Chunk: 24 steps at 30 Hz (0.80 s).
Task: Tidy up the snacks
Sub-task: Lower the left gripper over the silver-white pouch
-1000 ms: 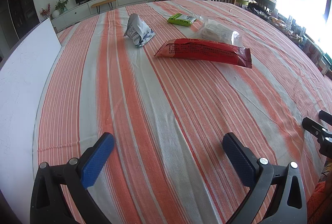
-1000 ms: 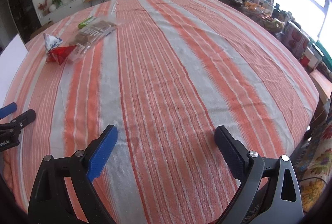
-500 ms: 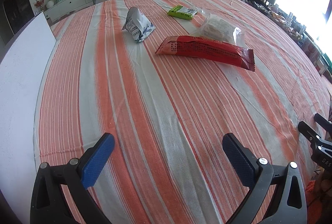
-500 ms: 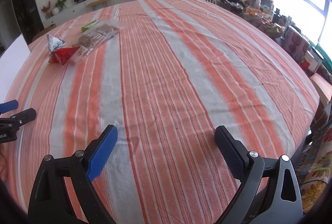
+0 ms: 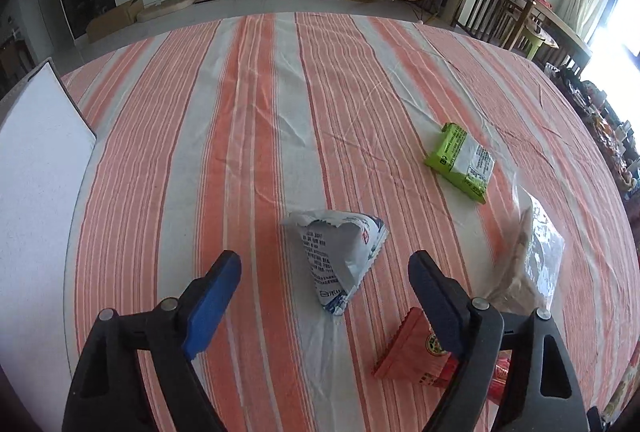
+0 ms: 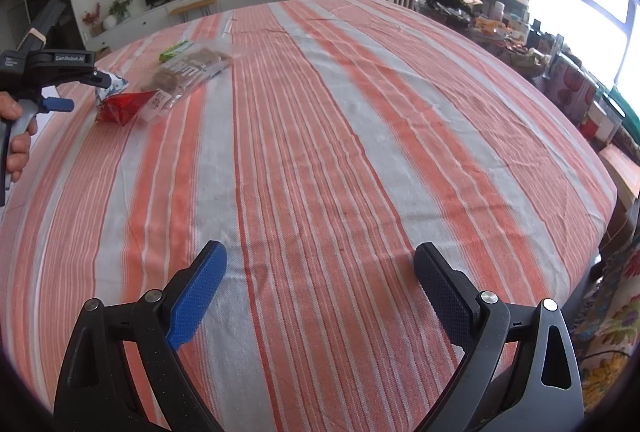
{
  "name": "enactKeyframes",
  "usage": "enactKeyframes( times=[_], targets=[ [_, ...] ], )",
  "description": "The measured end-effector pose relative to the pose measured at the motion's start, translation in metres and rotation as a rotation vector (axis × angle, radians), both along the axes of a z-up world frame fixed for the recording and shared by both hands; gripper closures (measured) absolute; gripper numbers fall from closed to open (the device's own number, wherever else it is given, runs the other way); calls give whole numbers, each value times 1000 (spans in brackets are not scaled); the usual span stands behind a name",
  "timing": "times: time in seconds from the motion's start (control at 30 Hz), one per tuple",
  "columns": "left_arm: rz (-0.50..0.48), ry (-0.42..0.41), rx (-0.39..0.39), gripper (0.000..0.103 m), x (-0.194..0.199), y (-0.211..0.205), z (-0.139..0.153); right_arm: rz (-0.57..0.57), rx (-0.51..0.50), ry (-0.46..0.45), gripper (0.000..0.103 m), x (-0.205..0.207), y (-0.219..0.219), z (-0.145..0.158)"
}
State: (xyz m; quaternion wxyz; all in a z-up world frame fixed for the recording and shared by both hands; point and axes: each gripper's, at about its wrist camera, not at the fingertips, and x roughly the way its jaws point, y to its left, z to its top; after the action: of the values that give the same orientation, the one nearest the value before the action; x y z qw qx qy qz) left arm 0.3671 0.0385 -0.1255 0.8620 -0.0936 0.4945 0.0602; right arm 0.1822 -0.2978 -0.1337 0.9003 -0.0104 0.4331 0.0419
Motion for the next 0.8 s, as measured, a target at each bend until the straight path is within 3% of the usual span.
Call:
enactKeyframes(
  times=[0.1, 0.13, 0.17, 0.2, 0.27, 0.47, 0.7, 0.8],
  targets=[
    [26, -44, -5, 20, 11, 1, -8, 12, 0, -8, 6, 1, 0, 0],
    [15, -71, 29, 28, 10, -1, -8, 16, 0, -10, 5, 2, 0, 0],
    [-6, -88, 81, 45, 7, -6, -9, 20, 0, -13, 5, 3, 0, -1],
    [-44, -108, 122, 52, 4, -10, -9, 24, 0, -15, 5, 4, 0, -1],
    [-85, -131, 153, 57, -6, -9, -8, 29, 1, -20, 5, 6, 1, -1],
    [-147, -141, 122, 57, -67, 1, 5, 28, 3, -39, 4, 7, 1, -2],
    [-130, -83, -32, 57, -172, -5, 10, 23, 6, -60, 4, 4, 2, -3],
    [-164, -80, 4, 57, -200, -16, 3, 22, 6, -69, 4, 3, 2, -4]
  ],
)
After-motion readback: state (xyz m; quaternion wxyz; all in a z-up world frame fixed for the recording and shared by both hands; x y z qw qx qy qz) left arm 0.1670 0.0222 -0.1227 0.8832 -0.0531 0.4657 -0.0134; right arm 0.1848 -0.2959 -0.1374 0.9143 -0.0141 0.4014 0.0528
